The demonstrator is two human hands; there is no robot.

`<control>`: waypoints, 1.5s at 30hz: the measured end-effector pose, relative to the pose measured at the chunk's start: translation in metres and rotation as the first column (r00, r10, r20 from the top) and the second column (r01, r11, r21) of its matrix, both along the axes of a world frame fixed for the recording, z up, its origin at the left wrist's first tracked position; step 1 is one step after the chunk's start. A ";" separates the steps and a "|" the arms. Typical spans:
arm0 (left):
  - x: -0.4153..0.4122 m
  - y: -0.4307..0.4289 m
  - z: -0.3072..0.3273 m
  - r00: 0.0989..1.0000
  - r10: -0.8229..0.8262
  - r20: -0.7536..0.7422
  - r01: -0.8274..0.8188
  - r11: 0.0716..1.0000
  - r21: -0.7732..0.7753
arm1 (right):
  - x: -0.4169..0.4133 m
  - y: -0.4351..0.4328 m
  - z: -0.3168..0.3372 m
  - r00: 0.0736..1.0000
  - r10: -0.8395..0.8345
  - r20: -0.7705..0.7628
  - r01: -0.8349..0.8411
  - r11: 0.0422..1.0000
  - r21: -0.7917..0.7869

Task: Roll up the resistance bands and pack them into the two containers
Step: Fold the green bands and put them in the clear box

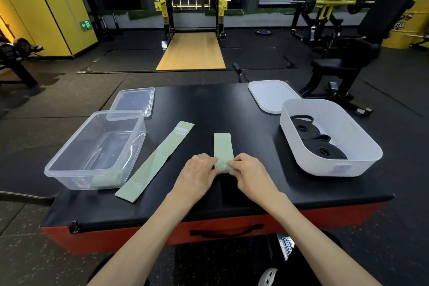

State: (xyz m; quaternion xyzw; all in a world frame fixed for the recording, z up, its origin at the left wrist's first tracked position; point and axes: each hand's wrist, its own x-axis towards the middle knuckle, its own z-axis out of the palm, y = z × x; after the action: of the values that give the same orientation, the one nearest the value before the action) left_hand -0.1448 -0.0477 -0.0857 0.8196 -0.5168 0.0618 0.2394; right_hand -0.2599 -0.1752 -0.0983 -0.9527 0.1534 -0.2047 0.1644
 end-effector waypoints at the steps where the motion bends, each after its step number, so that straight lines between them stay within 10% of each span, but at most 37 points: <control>1: 0.000 0.000 0.000 1.000 -0.016 0.006 0.016 1.000 -0.012 | 0.001 -0.001 0.000 1.000 0.002 -0.004 -0.002 1.000 -0.003; 45: 0.010 -0.001 0.014 0.892 0.078 -0.445 -0.037 0.994 0.100 | -0.012 -0.002 0.002 0.999 0.041 0.021 -0.044 0.991 0.129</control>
State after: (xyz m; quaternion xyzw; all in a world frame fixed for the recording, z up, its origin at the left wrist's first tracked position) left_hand -0.1352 -0.0487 -0.0713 0.8366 -0.4254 -0.1446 0.3133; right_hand -0.2718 -0.1771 -0.0965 -0.9411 0.1444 -0.1997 0.2316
